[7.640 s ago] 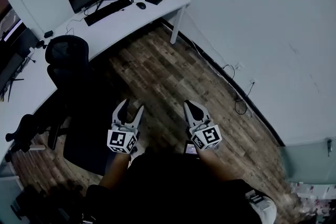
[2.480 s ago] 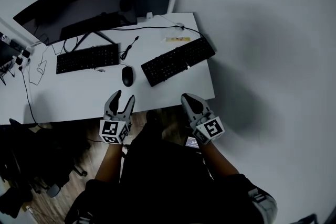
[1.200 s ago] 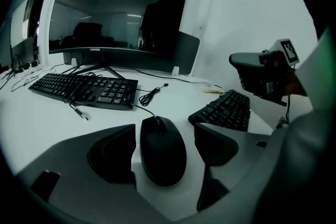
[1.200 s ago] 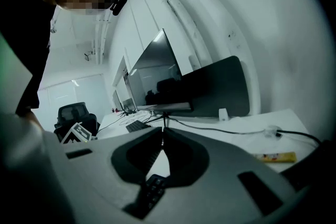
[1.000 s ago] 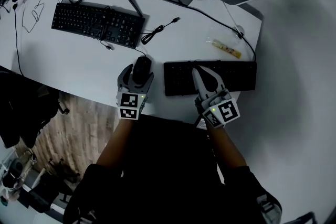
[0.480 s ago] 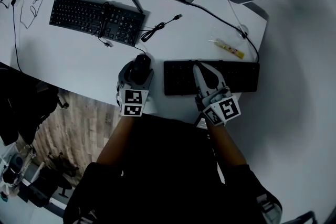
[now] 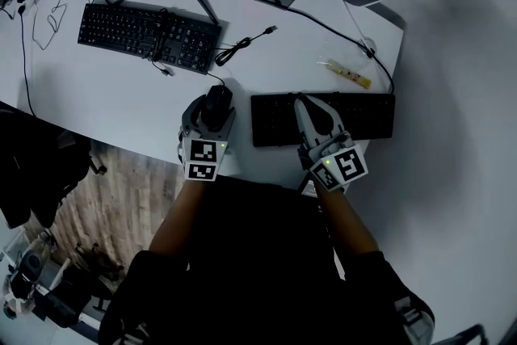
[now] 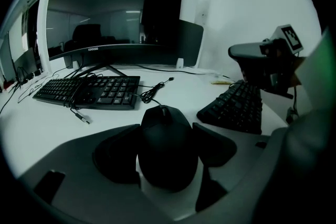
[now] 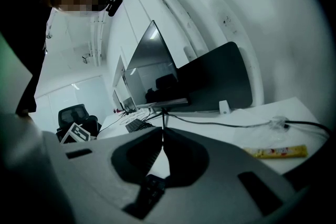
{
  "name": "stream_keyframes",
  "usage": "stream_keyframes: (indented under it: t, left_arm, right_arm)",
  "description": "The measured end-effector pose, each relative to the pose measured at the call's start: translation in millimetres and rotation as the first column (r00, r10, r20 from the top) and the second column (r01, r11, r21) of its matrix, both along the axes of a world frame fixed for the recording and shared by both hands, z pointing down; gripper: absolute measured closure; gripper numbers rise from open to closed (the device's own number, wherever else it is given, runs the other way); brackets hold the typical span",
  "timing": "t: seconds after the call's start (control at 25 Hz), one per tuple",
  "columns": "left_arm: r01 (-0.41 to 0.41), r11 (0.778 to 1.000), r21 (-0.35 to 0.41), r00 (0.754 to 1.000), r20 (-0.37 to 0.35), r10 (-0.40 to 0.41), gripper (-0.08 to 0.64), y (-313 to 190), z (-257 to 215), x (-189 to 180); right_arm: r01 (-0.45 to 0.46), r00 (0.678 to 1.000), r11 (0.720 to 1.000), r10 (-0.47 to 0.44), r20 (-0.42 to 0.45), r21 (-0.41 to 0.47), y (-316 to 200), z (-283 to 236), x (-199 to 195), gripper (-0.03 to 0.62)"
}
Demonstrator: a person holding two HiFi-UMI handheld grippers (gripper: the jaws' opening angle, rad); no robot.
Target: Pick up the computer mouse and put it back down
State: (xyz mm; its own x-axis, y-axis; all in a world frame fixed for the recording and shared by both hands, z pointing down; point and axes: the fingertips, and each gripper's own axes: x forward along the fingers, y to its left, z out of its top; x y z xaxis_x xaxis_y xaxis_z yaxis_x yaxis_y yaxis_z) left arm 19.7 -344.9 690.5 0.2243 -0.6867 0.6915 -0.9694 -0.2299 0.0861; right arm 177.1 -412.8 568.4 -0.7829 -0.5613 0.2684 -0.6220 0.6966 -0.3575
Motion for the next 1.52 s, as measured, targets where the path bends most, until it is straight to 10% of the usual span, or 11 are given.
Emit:
stream_keyframes:
  t: [0.52,1.52]
  left_arm:
    - [-0.130,0.961,0.244,0.986,-0.066,0.150,0.256,-10,-117,-16]
    - [-0.112,0.740,0.664,0.973,-0.078,0.217,0.258,39,-379,-61]
  right_arm:
    - [-0.079,0.996,0.988,0.074,0.044,0.134,34,-59,-18,0.581]
    - [-0.283,0.959,0.876,0.269,0.091,0.391,105,-175,48,0.581]
